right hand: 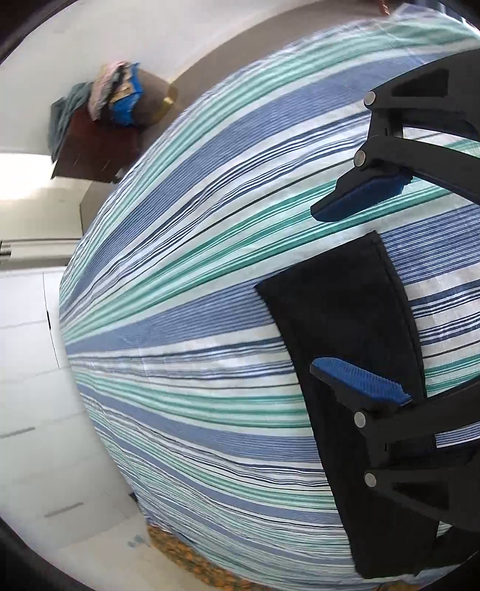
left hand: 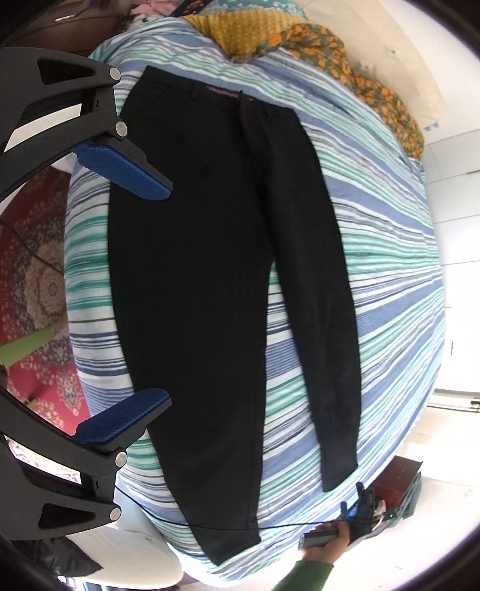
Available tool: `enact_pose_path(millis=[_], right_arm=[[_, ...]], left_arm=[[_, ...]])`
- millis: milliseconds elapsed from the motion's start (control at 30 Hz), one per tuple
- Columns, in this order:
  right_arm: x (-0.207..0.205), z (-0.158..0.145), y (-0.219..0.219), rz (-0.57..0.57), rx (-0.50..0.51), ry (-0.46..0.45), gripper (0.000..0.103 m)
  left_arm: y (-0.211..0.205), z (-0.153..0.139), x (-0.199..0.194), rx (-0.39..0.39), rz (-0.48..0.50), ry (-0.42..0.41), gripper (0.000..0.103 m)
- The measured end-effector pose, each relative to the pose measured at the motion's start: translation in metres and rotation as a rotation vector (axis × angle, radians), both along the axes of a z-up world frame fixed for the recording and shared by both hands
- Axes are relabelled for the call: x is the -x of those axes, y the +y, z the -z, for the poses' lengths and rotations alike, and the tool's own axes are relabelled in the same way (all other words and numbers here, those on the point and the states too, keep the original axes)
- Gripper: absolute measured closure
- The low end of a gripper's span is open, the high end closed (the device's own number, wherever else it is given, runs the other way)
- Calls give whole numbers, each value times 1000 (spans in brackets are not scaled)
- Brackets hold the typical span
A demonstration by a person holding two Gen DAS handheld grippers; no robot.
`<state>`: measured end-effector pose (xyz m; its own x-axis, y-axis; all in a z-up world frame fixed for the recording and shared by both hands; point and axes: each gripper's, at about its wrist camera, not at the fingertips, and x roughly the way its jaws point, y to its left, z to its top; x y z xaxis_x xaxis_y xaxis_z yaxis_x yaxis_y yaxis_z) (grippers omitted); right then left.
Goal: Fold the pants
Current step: 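Grasp the hem of one black trouser leg with the right tool, then carry the held leg over onto the other leg with the right tool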
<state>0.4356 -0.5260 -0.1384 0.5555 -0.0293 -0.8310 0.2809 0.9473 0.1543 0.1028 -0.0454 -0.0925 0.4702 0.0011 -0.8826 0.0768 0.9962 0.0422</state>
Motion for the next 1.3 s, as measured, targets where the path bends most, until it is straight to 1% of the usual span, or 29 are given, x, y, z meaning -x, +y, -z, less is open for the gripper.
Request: enact_pose_path(millis=[67,100,167,267,300,333,367,400,500,533,567,600,633,667,733,767,800,833,900,933,967,1000,1033,1067,1100,1133,1200,1233,1300], right_arm=[[12,28,-19,36,-134,3,31],[18,41,-27,53,-213,6,35],[28,68,-37,110,-351,8,38],[31,101,-42,171,-517,-17,38],[29,111,-43,177,-586,-32,41],[26,116,-43,183,-632,-38,50],[24,113,-40,192,-610,-32,88],[22,104,-36,171,-565,-28,93],[31,42,-21,18,-347,-132,94],[35,31,-17,-16,-234,-133,94],[34,34,-17,-26,-139,-91,85],[32,46,-19,-29,-96,-15,75],[30,61,-21,-21,-91,65,72],[33,70,-22,4,-77,100,66],[49,65,-18,52,-31,37,60],[57,58,-11,72,11,5,52],[64,52,-2,73,40,-26,49],[70,46,10,46,51,-54,46],[79,33,40,-43,50,-89,46],[82,28,59,-90,41,-102,46],[86,22,76,-138,22,-115,45],[86,20,98,-183,-2,-125,44],[90,17,117,-228,-28,-132,40],[95,15,135,-267,-49,-138,39],[102,10,149,-301,-68,-144,39],[111,9,160,-329,-84,-149,39],[133,6,180,-375,-96,-149,38],[146,5,190,-393,-92,-149,37],[172,2,206,-429,-84,-144,33]], left_arm=[[-1,5,-3,-2,1,17,1],[-3,5,-4,-7,3,13,1],[-7,4,-4,-22,7,3,1],[-11,5,-4,-37,14,2,1],[-12,7,-5,-41,15,8,1],[-12,9,-5,-48,14,17,1],[-11,10,-5,-54,11,25,1],[-10,10,-5,-57,6,27,1],[-3,14,-7,-41,-10,24,1],[-1,18,-10,-29,-15,36,1],[1,20,-14,-16,-14,45,1],[4,22,-20,-1,-8,40,1],[7,22,-26,2,-1,24,1],[12,23,-35,-10,-2,8,1],[26,25,-57,-43,-34,-25,1],[38,24,-74,-40,-55,-55,1],[49,24,-90,-26,-69,-86,1],[61,26,-108,-16,-83,-113,1],[85,40,-154,-41,-147,-145,1],[96,51,-174,-60,-177,-144,1],[107,67,-194,-87,-209,-121,1],[119,88,-212,-129,-254,-74,1],[133,113,-225,-173,-306,4,2],[145,132,-231,-176,-339,72,0],[154,138,-227,-111,-346,80,0],[159,132,-219,-77,-359,50,1],[157,111,-195,-64,-364,-6,2],[153,100,-181,-46,-352,-33,2],[134,79,-146,34,-291,-87,1]])
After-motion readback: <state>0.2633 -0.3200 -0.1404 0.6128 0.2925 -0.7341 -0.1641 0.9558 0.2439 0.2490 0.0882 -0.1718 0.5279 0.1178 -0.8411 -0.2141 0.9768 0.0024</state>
